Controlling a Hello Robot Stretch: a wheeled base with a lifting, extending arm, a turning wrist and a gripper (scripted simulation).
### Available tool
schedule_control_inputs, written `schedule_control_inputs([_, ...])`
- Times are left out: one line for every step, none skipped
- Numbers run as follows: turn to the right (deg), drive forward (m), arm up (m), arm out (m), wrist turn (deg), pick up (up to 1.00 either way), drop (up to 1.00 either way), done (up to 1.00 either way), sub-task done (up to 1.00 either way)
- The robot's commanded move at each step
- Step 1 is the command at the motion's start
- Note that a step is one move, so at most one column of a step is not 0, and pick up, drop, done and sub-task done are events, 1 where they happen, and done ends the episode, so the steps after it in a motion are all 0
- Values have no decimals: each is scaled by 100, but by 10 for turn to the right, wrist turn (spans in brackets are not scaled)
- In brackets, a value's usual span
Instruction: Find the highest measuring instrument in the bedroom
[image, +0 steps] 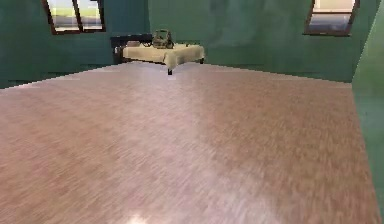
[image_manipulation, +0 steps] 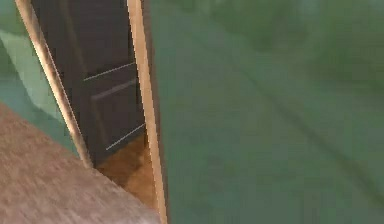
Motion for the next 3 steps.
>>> schedule_control_inputs([0, 100, 0, 0, 0, 0, 0, 0, 0])
schedule_control_inputs([0, 100, 0, 0, 0, 0, 0, 0, 0])
schedule_control_inputs([30, 0, 0, 0, 0, 0, 0, 0, 0])
